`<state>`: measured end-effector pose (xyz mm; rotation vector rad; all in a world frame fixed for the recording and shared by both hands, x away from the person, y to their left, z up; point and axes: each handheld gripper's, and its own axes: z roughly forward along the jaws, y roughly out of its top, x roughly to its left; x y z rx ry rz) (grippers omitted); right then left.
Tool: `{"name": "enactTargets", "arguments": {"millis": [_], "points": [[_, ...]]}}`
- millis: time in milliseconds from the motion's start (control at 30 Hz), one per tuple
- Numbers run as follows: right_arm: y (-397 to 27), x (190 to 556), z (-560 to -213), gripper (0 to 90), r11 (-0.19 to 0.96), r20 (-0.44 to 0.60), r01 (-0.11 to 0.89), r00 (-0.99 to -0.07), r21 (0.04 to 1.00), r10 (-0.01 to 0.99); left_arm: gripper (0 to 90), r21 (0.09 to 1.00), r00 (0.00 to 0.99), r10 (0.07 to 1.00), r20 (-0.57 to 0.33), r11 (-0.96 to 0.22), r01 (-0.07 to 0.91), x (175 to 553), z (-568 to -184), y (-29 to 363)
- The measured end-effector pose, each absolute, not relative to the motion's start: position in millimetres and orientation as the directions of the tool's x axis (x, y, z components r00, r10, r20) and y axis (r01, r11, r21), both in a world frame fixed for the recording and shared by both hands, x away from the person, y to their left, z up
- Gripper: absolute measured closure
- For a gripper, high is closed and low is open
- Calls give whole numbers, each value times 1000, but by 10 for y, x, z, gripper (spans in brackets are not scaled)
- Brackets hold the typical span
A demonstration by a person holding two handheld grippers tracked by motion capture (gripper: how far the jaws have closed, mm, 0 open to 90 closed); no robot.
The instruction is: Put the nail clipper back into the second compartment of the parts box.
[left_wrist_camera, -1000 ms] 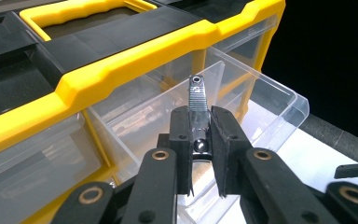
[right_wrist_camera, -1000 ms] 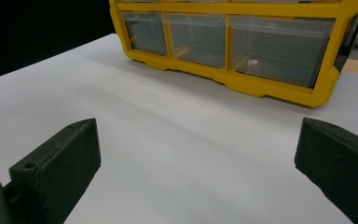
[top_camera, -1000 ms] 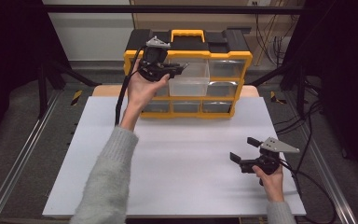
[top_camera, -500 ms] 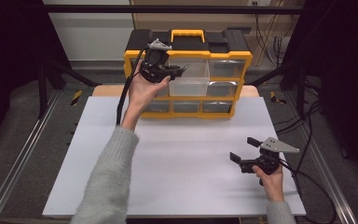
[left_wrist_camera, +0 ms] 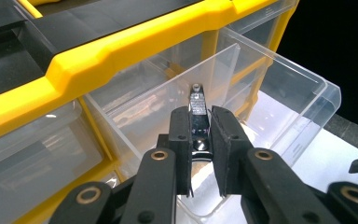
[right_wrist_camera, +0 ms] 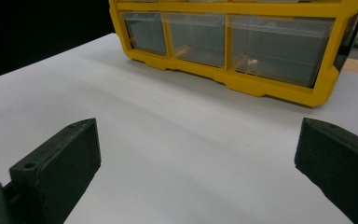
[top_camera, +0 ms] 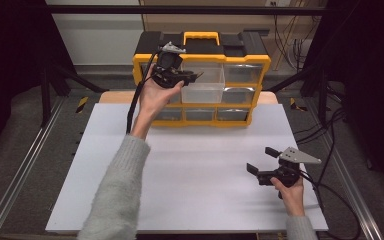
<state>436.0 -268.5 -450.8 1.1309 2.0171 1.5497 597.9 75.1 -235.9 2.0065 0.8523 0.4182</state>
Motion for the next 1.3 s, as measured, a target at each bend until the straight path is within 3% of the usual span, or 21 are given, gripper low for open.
{"name": "enactTargets", "arguments": {"millis": [267, 967, 1300], "points": [[-2685, 4360, -4507, 9, 80, 184, 376, -616, 923, 766, 699, 850, 703, 711, -19, -359, 386, 5950, -2337, 762], [-2686, 4362, -4509, 9, 85, 181, 378, -615, 922, 767, 233, 928, 740, 671, -37, -251, 275, 5640, -2261, 1121], [-2687, 4365, -4512, 8, 87, 176, 374, -615, 923, 769, 114, 945, 745, 666, -42, -215, 245, 5411, -2358, 1372]]}}
